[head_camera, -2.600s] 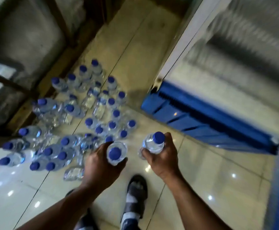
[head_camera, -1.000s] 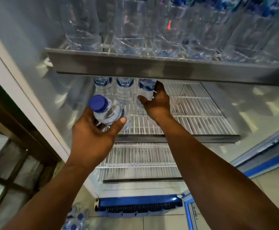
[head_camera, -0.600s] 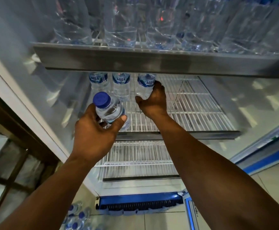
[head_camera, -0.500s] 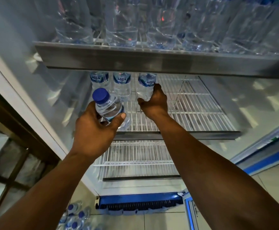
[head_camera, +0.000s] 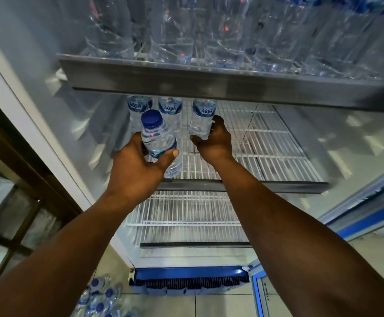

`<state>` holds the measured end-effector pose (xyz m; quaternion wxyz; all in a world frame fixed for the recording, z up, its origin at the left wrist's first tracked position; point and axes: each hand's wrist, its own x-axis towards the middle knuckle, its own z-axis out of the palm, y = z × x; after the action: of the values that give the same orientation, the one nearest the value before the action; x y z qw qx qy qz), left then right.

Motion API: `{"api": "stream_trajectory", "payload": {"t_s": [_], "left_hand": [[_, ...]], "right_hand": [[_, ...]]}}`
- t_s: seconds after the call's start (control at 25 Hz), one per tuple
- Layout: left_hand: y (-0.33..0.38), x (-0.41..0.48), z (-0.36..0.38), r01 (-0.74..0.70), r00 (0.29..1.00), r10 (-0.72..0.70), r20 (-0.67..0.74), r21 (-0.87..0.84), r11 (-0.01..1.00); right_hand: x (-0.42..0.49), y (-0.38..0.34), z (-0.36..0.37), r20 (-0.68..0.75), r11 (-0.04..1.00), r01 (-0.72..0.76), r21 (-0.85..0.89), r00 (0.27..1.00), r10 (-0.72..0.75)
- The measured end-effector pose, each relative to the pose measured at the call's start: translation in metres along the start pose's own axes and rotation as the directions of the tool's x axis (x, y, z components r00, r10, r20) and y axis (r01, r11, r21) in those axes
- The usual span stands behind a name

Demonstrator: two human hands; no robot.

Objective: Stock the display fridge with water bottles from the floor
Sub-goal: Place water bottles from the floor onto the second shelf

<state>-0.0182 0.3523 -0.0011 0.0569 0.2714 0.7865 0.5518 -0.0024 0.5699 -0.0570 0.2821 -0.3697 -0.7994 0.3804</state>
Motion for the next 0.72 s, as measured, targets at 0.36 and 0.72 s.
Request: {"api": "stream_trajectory", "payload": {"t_s": [0.36, 0.72], "left_hand": [[-0.004, 0.007, 0.003, 0.004, 0.999, -0.006, 0.041, 0.048, 0.999], [-0.002, 0.011, 0.005, -0.009, 0.992, 0.001, 0.126, 0.065, 0.998]], "right_hand": [[-0.029, -0.023, -0.027, 0.045, 0.989, -0.064, 0.135, 0.997, 0.058], [-0.089, -0.041, -0.028, 0.341, 0.951, 0.236, 0.199, 0.893, -0.293]]}}
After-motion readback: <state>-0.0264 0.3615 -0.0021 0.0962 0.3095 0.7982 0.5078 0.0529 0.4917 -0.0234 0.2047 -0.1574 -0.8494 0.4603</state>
